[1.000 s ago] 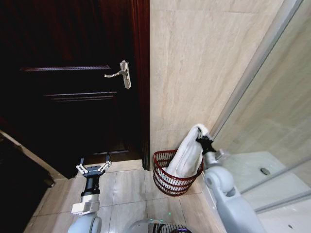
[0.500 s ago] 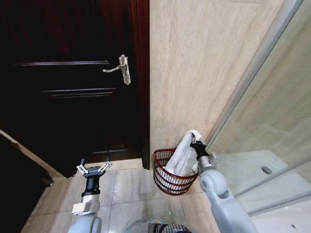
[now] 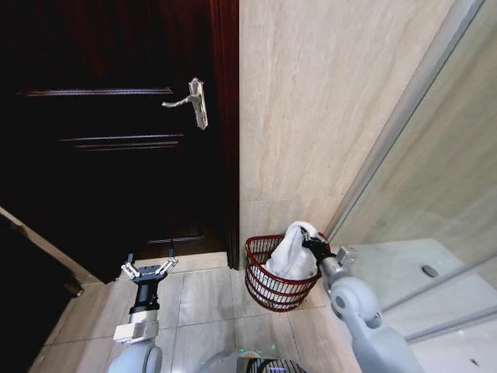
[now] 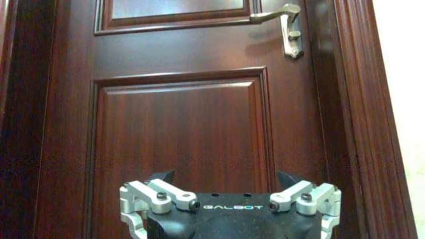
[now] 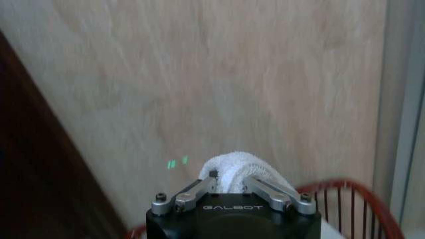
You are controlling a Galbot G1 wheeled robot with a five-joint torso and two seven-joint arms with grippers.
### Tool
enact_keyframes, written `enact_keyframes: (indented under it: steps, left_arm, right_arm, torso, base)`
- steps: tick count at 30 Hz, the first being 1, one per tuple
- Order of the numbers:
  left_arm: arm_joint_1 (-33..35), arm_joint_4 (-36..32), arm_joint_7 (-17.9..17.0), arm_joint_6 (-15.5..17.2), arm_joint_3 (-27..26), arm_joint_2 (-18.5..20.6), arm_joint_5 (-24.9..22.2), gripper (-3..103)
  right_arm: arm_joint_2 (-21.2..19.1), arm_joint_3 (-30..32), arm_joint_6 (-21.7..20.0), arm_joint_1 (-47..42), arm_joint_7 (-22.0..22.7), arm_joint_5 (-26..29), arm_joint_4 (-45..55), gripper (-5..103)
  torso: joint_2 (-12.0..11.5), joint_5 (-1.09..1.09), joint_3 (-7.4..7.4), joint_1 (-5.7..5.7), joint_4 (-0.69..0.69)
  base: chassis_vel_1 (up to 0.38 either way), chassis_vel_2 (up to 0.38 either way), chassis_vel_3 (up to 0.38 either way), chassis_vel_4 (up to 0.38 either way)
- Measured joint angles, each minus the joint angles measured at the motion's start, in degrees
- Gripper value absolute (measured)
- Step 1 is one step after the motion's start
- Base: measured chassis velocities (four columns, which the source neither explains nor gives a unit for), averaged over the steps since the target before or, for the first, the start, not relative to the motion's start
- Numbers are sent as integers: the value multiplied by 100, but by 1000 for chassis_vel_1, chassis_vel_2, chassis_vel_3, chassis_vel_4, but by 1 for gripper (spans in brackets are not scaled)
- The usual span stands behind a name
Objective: Discard the used towel into the hamper.
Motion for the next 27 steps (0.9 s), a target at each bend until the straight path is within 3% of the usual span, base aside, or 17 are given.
enact_keyframes:
  steps: [3,5,7,9,13,27]
  left_arm:
    - [-9,2,0,0,-2,0,-7,100]
    - [-11,2,5,0,-1,0,-19,100]
    - [-10,1,7,0,0,0,-24,100]
    - [1,-11,10,-1,1,0,-33,100]
    - [19,-45,15,-3,-12,0,-67,100]
    - [3,-67,43,0,34,0,-4,100]
  right_arm:
    - [-111,-2,-365,91,172,308,53,3]
    - [-226,-43,-780,322,482,825,54,3]
    - [-290,-86,-879,447,661,1107,20,3]
    - [-473,-200,-938,675,926,1492,-139,3]
    - [-788,-297,-946,812,1010,1875,-400,3]
    - [-1079,-923,-907,1346,1030,2247,-1274,3]
  torso:
    - [-53,1,-32,-22,0]
    - [-121,1,-73,-48,0]
    - [-145,1,-89,-55,0]
    - [-204,1,-129,-74,2]
    - [-300,1,-196,-103,1]
    - [-595,-1,-387,-206,1]
  base:
    - [0,0,0,0]
    - [0,0,0,0]
    - [0,0,0,0]
    - [0,0,0,0]
    - [0,0,0,0]
    - [0,0,0,0]
